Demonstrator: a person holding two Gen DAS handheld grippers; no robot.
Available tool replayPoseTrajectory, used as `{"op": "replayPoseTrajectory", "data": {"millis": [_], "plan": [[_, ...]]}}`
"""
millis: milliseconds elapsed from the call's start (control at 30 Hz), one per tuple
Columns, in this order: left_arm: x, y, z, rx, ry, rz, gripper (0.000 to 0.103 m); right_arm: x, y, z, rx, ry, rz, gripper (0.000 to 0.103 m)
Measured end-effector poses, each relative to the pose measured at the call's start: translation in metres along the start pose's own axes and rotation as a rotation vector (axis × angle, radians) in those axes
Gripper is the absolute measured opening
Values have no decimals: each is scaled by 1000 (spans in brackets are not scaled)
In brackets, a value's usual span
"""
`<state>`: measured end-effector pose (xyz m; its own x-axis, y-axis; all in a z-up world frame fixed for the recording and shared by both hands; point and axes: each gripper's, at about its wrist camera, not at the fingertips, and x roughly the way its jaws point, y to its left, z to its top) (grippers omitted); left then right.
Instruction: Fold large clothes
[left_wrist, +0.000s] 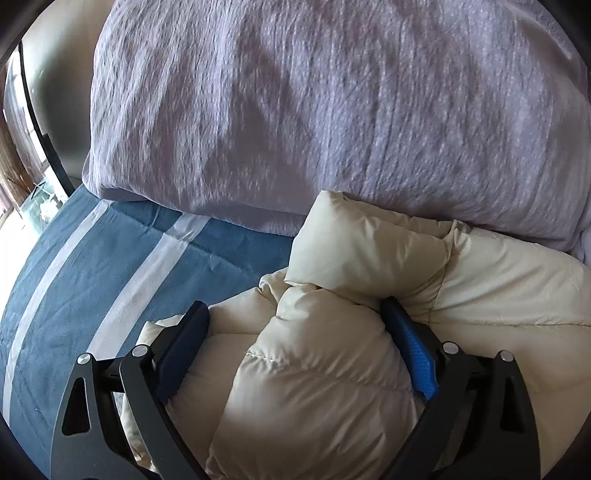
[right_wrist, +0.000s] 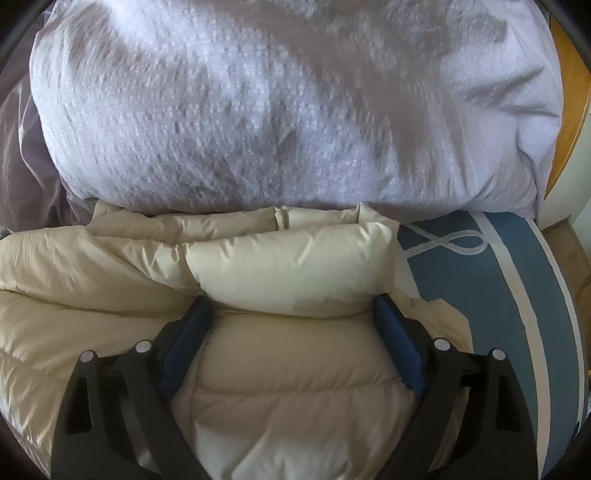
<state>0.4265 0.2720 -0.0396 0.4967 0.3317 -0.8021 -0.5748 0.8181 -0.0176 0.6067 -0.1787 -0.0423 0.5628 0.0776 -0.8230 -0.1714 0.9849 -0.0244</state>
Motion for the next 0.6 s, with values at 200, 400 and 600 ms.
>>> {"op": "replayPoseTrajectory", "data": {"millis": [200,400,600], "plan": [[2,-2,-1,-9,10,5,98,1,-3,2,-1,-2,-17,90],[7,-2,3,-16,17,10,99,2,-5,1,11,-3,-15,90],[-5,-5,1,2,-14,61,99,-20,-16,2,56,-43,-47,86]]}}
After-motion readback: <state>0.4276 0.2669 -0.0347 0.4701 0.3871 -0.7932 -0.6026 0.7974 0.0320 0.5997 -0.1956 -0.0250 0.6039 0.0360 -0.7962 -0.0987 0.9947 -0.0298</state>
